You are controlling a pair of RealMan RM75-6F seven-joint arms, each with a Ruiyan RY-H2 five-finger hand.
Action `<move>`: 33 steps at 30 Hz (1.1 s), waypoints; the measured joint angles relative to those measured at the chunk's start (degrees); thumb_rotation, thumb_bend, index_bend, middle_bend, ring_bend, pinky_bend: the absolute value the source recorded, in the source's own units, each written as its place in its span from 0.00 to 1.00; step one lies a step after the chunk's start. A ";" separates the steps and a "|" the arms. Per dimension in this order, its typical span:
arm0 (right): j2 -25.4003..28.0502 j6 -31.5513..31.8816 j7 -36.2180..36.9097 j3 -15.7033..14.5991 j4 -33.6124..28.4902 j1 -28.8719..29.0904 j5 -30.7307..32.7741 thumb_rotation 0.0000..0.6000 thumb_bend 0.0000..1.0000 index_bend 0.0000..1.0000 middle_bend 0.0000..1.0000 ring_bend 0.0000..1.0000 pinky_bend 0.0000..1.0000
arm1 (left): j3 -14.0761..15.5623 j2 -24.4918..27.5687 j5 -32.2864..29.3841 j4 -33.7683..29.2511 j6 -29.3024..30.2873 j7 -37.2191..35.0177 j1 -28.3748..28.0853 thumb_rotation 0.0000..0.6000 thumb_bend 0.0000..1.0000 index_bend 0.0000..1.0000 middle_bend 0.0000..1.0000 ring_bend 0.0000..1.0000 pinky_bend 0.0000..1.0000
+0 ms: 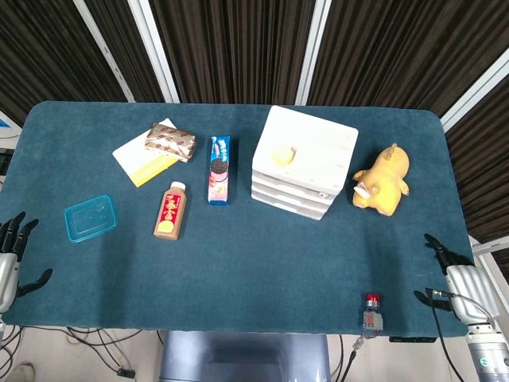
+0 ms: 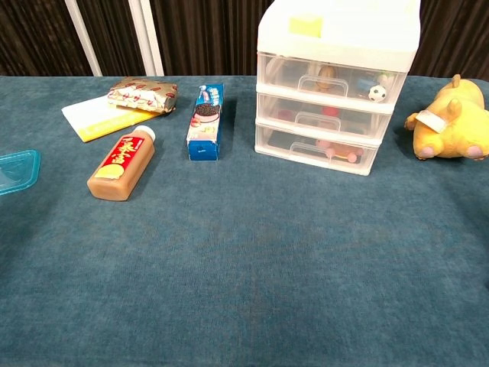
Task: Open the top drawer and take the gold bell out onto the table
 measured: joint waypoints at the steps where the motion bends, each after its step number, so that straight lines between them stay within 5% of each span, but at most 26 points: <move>1: 0.25 -0.66 2.19 -0.28 -0.24 0.27 -0.43 1.00 0.13 0.09 0.46 0.59 0.72 | -0.02 -0.01 0.00 0.05 -0.03 0.05 -0.04 1.00 0.19 0.10 0.00 0.00 0.00; 15: 0.24 -19.81 40.10 -0.99 -0.11 13.58 -3.55 1.00 0.33 0.04 0.84 0.95 0.91 | -0.26 -0.43 0.12 0.49 0.32 0.67 -0.15 1.00 0.19 0.10 0.00 0.00 0.00; 21: -4.86 -23.82 42.32 0.89 -0.26 18.01 -2.55 1.00 0.34 0.00 0.88 0.97 0.94 | -0.24 -0.42 -0.17 0.53 0.10 0.44 -0.11 1.00 0.19 0.10 0.00 0.00 0.00; 25: -7.78 -27.28 41.68 2.25 -0.43 21.21 -0.68 1.00 0.49 0.00 0.89 0.98 0.94 | -0.27 -0.43 -0.33 0.59 -0.09 0.33 -0.16 1.00 0.19 0.10 0.00 0.00 0.00; 33: -12.88 -29.57 35.44 6.21 -0.79 24.28 8.08 1.00 0.58 0.00 0.93 1.00 0.94 | -0.29 -0.23 -0.79 0.37 -0.43 0.15 -0.15 1.00 0.19 0.10 0.00 0.00 0.00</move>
